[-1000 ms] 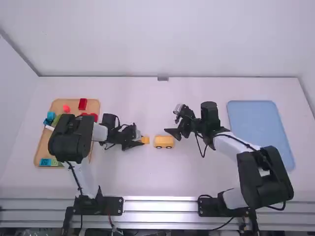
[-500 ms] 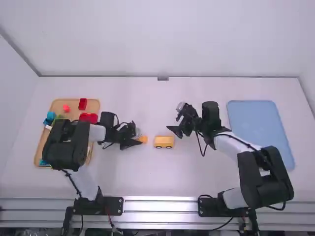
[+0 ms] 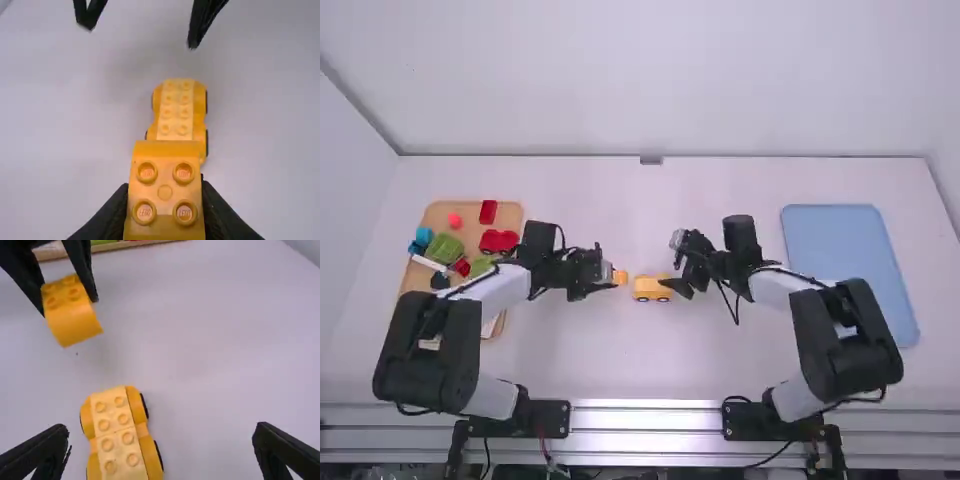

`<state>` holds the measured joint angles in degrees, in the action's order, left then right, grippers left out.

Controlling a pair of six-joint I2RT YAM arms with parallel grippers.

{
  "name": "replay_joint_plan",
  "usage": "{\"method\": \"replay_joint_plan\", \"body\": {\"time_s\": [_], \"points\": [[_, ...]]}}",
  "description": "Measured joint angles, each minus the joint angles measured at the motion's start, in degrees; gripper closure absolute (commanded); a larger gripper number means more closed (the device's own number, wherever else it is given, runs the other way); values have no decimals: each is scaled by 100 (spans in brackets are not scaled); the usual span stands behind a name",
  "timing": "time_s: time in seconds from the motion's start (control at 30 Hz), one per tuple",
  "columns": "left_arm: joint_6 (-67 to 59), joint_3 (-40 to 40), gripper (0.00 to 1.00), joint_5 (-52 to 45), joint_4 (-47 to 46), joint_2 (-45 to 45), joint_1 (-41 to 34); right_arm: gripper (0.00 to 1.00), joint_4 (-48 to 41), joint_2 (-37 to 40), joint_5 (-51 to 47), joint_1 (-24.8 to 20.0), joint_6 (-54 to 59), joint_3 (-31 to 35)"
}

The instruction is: Assemble lego blocks to make yellow taxi

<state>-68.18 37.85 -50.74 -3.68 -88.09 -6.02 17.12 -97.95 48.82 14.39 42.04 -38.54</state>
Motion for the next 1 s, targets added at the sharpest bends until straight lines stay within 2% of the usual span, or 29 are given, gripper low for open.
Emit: {"method": "replay_joint_plan", "body": {"time_s": [0.13,0.3,0.47,0.67,0.83,1.0], "points": [[249,-66,87,-81,192,15,-57,2,610,-721,566,-61,306,0],[420,-136,85,-546,638,15,-57,2,1121,-1309,793,144,511,4],[772,-264,84,-741,1244,-22,-81,2,1353,-1563,861,243,581,4],[1200,-337,85,-769,1930,-323,-455,2,1486,-1910,898,249,844,4],[1742,-337,85,-579,2546,-684,-723,2,1943,-2277,977,264,1045,4],[1976,-339,85,-627,2811,-984,-732,2,2159,-2505,1154,175,1088,4]]}}
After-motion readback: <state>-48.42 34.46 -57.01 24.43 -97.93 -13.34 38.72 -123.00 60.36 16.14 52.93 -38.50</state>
